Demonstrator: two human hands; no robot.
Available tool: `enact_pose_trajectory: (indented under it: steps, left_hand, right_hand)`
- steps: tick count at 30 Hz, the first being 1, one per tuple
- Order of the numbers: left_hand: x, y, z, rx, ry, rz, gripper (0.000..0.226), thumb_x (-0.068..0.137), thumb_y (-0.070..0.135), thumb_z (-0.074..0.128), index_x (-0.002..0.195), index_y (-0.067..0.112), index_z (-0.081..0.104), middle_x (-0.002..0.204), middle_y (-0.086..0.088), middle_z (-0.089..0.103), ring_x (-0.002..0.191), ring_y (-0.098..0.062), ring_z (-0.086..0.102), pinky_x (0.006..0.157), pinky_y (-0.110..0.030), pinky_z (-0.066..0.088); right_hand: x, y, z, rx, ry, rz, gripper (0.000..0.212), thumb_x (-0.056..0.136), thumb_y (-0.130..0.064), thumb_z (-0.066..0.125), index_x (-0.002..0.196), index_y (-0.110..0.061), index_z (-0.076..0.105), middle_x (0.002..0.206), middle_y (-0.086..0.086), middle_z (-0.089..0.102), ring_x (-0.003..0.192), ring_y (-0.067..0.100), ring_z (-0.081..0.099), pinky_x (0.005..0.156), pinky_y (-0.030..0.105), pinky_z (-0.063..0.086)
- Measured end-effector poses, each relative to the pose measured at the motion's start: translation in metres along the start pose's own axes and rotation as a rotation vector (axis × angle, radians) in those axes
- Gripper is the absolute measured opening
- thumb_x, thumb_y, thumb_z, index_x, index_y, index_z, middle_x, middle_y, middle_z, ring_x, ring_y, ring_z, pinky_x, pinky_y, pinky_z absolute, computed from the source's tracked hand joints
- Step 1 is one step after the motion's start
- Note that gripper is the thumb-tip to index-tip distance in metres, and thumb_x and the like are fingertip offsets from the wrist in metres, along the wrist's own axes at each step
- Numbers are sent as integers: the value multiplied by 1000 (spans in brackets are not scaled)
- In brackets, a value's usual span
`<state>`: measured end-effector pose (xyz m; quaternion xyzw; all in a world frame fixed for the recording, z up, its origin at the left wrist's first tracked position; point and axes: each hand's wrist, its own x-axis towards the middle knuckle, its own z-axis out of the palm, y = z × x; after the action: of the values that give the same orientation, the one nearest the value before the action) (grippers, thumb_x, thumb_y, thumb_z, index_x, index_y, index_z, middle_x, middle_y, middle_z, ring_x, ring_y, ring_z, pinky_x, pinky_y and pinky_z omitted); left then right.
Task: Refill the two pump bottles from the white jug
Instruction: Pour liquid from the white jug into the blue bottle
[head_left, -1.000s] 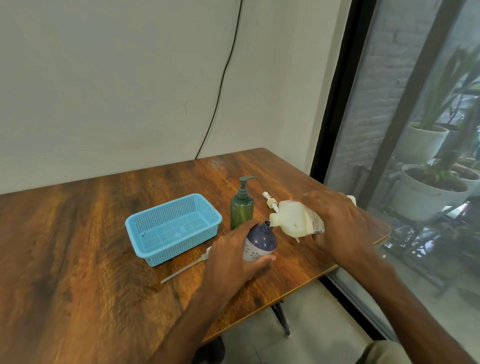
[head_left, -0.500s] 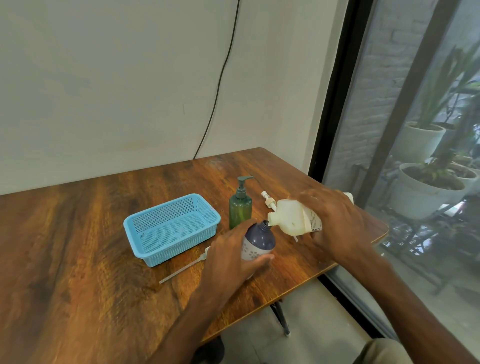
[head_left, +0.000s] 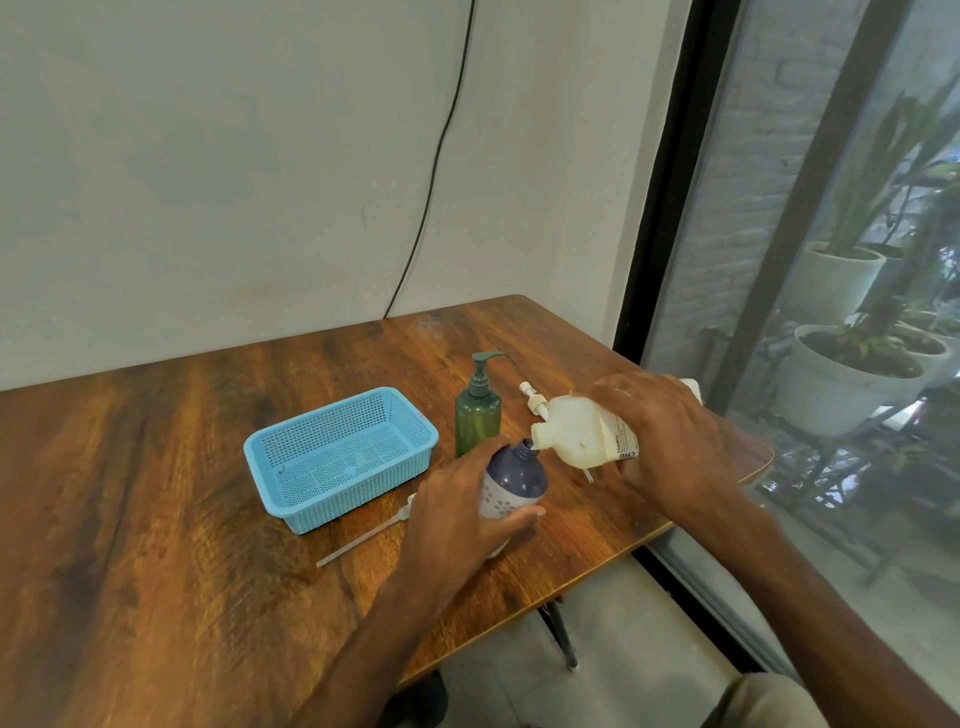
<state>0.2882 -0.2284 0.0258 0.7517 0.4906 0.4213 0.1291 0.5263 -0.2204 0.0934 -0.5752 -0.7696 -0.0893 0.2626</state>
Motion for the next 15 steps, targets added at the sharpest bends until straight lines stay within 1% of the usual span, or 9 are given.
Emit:
enact_pose_trajectory:
  steps: [3,9,15]
  left_hand:
    - [0,1,0,2,3,-4,82,70,62,86,141,31,57,133,13,67,113,6,56,93,-17,51]
    - [0,2,0,7,12,-6,84,69,58,88,141,29,57,133,10,68,115,0,60,94,-22,54]
    - [0,1,1,13,19,-6,85,69,60,87,143,29,56,135,10,67,118,-4,62,96,-23,54]
  right_hand:
    - [0,-2,-1,-9,-4,8,76,62,-20,93,132,-25,63,134,8,65,128,36,55,104,57,44]
    - [1,-5,-5,-13,-11,0,77,62,-18,93,133,-23,64,135,8,65,130,34,54,106,54,41]
    - [2,-7,-6,-29,-22,7,80,60,-20,94,134,-24,63,135,8,65,130,34,55,106,54,41]
